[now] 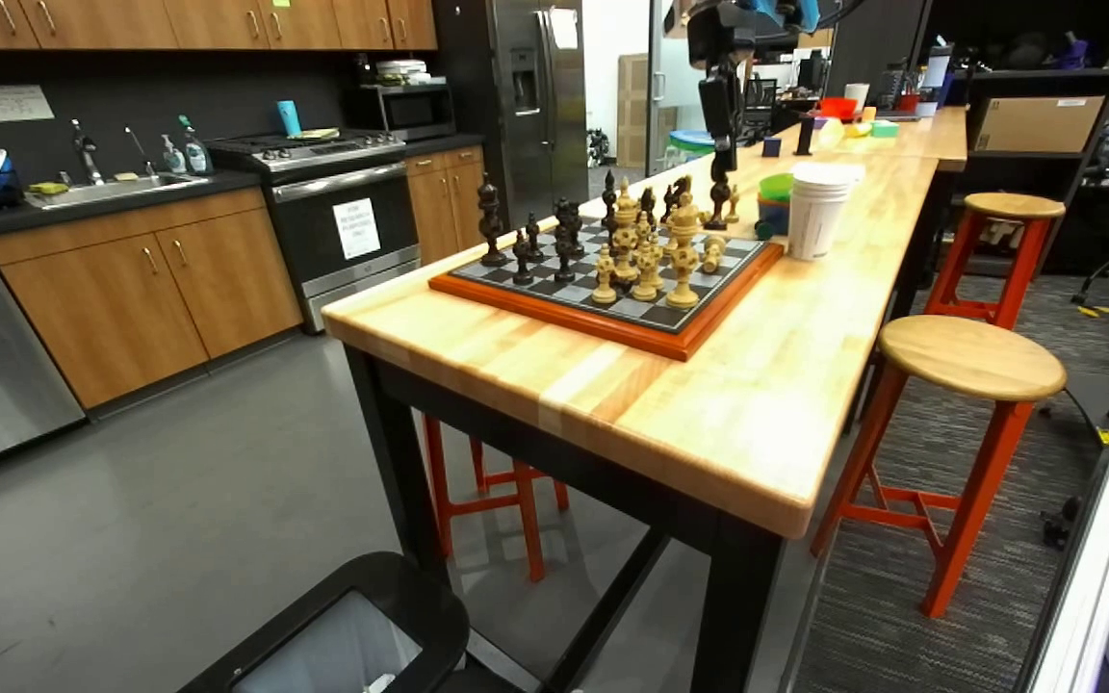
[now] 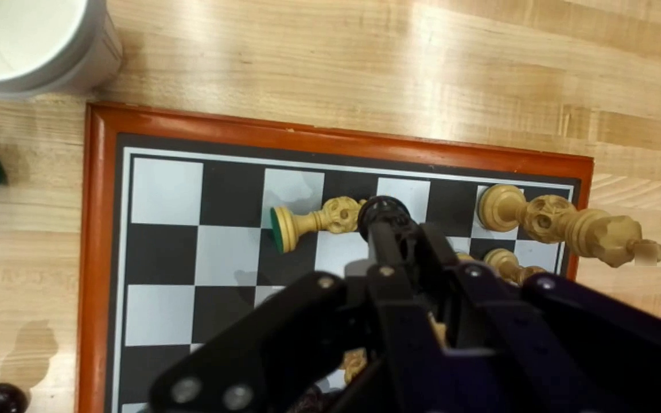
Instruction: Put one black chess piece on the chessboard.
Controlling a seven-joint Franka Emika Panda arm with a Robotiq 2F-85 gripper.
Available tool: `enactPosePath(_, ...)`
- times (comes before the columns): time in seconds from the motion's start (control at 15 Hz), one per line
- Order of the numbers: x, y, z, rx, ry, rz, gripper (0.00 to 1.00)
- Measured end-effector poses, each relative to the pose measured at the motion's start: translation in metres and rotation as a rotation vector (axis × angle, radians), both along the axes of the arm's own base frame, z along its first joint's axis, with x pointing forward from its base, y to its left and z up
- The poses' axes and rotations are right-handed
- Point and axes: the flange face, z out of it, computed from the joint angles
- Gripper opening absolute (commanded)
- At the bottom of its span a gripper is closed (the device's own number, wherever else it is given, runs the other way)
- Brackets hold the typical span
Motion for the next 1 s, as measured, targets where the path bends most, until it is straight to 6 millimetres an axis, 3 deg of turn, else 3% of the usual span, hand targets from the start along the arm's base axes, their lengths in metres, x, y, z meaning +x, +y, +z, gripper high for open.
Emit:
enactPosePath(0.53,0.003,0.009,-0.01,-0.006,-0.018,0.018,0.04)
enactPosePath(1.0,0.007,-0.008,-0.011,-0.068,-0.071,0.013,0.04)
